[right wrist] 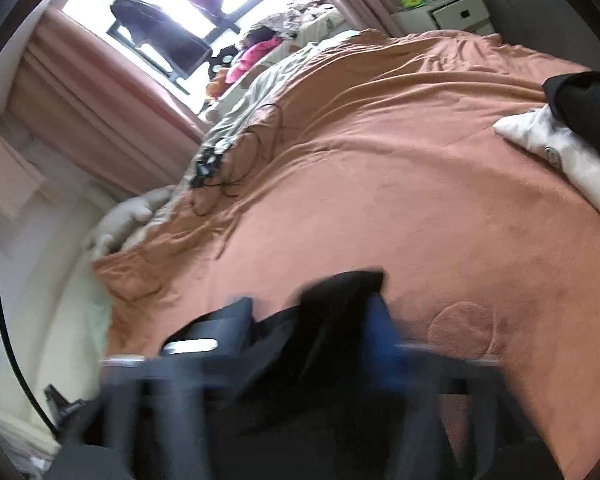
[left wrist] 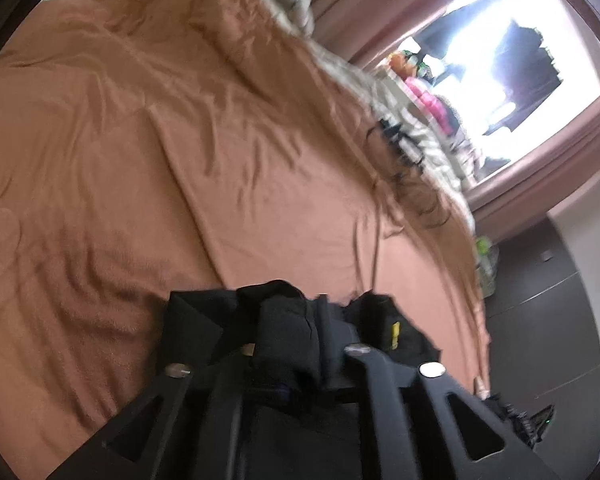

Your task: Fold large clothes

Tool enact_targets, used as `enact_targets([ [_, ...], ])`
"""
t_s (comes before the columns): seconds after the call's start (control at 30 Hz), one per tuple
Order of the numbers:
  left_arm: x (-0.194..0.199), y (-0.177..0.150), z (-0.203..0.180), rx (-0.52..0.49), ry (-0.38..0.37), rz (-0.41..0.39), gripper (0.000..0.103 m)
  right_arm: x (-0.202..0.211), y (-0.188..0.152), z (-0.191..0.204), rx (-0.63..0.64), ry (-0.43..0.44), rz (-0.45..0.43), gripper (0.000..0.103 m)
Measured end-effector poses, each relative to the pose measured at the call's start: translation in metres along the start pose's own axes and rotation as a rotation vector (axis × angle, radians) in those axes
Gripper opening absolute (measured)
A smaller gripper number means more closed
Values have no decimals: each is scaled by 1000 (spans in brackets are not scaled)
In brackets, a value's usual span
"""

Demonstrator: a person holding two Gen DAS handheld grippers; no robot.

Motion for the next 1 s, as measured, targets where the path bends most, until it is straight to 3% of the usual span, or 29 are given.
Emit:
enact_targets([
  [0.07,-2,0,0,0,-8,0,59,5,1,1,23,-22,-30,91],
  [0.17,18,1,1,-30,23,-79,86,10,-4,-3,41,-39,-12,91],
  [0.37,39,-11,23,-59,71,-71,87,22,-15,-23,104,-131,21,91],
  [0.57,36,-37,53,-112,180,8,66,24,-33,-39,151,-211,114,91],
  [0.73,28,-71,72,-153,228,92,63,16,-60,-55,184,-279,208,90],
  [0.77,27,-78,76,-159,235,105,56,14,-66,-58,190,-290,227,86],
  [0.8,25,-82,77,-164,237,116,52,12,-71,-61,192,-296,246,72],
  [0.83,21,-90,80,-170,240,145,42,10,-75,-64,191,-299,258,61],
  [0.87,19,-94,81,-175,236,163,29,9,-78,-66,185,-298,268,32],
  [0.9,16,-99,82,-179,217,184,24,8,-79,-69,169,-283,275,11],
  [0.93,16,-101,82,-180,209,189,16,8,-80,-69,152,-250,276,8],
  [1.0,19,-99,79,-190,200,163,11,11,-75,-65,169,-238,241,3],
])
Point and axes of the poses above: each gripper's, at about its wrist camera, not at the fingertips, and x roughly against the way its jaws point, z to its left, y to its top, the point moved 8 cm from there along -x, roughly the way its jaws point, and after that the axes turned 1 degree about x, right-handed, at the moved point
